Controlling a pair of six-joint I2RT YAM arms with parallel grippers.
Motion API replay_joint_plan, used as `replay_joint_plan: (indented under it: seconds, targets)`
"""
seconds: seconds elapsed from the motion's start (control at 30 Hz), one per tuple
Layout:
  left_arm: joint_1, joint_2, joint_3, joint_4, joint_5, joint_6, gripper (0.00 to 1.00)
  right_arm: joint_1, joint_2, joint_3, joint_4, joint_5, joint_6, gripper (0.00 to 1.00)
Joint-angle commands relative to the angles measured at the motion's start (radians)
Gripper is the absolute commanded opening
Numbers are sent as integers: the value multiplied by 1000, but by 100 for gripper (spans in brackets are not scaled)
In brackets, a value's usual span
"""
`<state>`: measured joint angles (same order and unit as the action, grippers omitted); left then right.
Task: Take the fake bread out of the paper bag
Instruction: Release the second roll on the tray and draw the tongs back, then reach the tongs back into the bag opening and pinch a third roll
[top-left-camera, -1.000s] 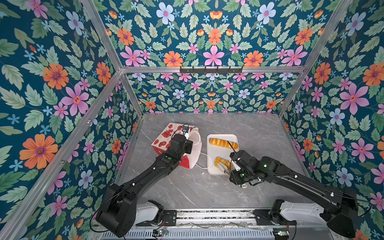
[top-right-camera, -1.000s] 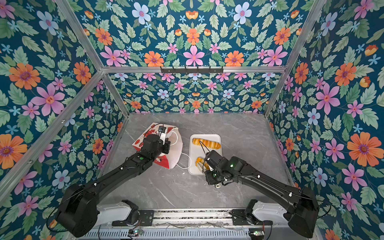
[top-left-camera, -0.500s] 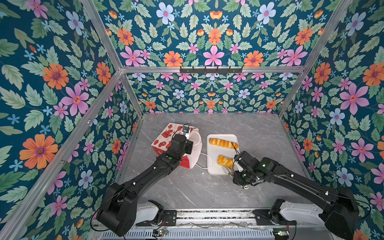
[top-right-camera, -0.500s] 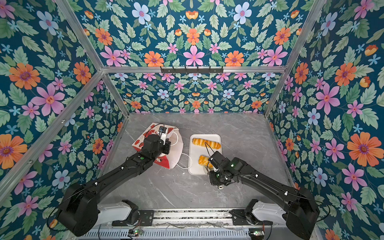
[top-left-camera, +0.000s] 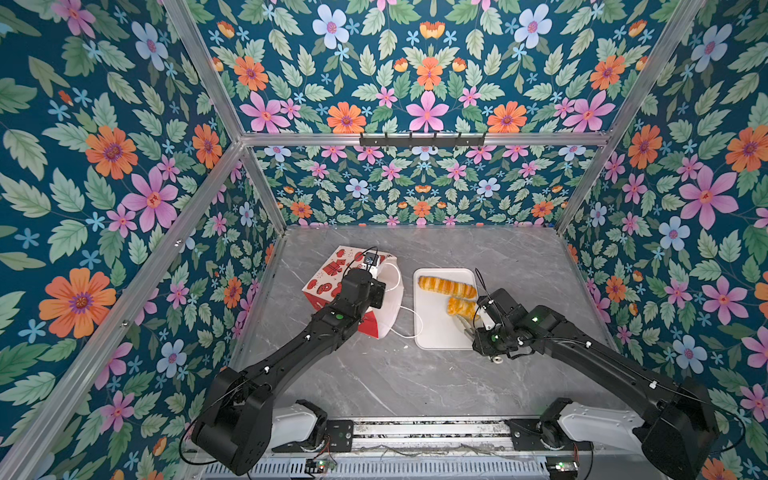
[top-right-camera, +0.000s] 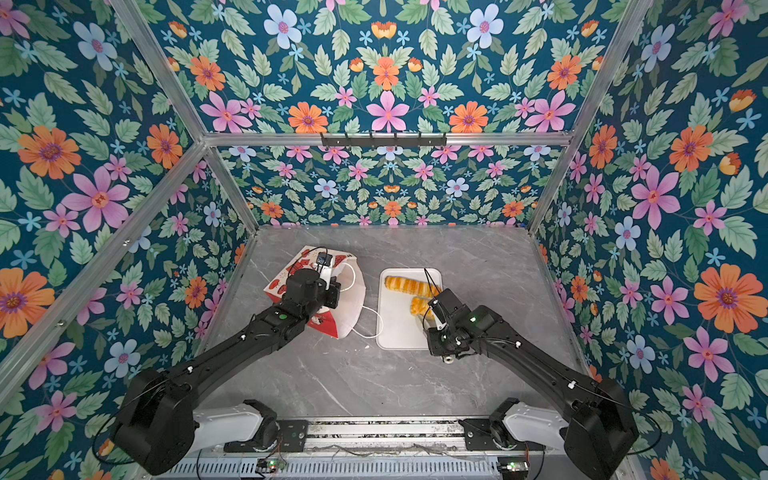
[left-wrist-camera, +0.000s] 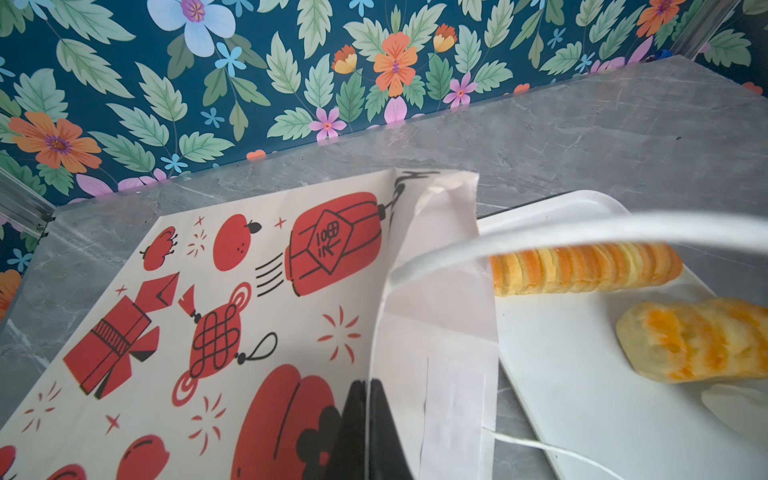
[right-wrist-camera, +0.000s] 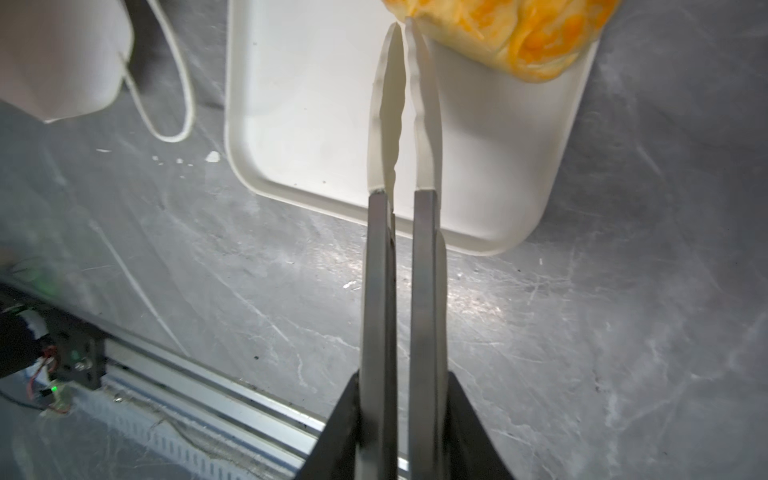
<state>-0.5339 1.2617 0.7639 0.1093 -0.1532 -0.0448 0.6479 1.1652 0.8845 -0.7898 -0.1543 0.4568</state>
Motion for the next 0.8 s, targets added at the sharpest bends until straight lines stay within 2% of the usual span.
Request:
replay_joint_plan:
  seconds: [0.0,0.23,0.4,0.6,0.77]
  targets:
    - [-1,2,15,10,3,9,0,1,-45,5,85,-153,-24,30]
    - [0,-2,28,-8,62,72,0,69,-84,35,236,-244,40,33]
    - [0,8,42,5,95,149,0,133,48,51,430,-271,82,33]
    - [0,20,50,59,112,317,0,164,224,97,596,-258,113,33]
    - [0,39,63,76,106,402,0,164,309,104,731,-236,206,33]
